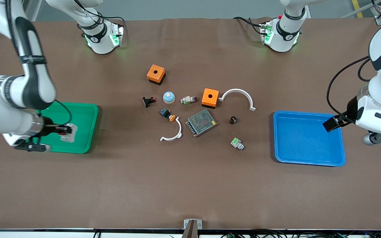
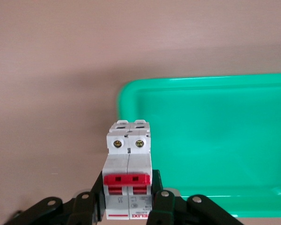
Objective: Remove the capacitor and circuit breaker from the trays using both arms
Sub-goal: 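Release the capacitor and raise the left gripper while the right gripper grips the breaker, then carry the white breaker with the right gripper onto the table beside the white clip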
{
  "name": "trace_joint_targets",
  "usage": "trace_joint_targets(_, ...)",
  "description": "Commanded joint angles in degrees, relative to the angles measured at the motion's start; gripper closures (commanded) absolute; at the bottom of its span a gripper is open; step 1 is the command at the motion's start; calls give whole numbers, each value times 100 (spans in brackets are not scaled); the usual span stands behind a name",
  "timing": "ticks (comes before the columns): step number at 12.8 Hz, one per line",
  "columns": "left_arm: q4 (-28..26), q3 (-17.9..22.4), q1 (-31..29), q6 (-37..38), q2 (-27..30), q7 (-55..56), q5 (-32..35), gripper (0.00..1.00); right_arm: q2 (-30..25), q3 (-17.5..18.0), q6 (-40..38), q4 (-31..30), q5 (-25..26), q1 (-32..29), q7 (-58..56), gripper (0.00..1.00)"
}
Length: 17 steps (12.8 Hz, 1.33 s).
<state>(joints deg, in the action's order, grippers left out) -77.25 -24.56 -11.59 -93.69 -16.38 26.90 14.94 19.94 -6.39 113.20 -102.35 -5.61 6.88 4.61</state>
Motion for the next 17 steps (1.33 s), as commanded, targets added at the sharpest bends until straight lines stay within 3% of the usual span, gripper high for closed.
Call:
trace_joint_targets(1,-202,319,78,184,634,-1252,-192,0,-16,-72,113,-66,-193,768,819,89)
trace_joint_targets(5,-825,1856,981,273,1417,-2451,-887,0,106,-72,780,-74,-431,1552,1507,89)
trace_joint_targets(7,-1071,2218,1168,360,1672,-2557,-1124,0,316,-72,1132,-66,-458,1842,1910,89)
trace_joint_targets(11,-1801,2351,1238,422,2278,-2567,-1292,0,730,-72,1748,-66,-458,2247,2473,90)
trace_joint_targets(17,-1872,2194,1221,440,2227,-2558,-1336,0,1143,-81,2170,-48,-441,2581,2817,89)
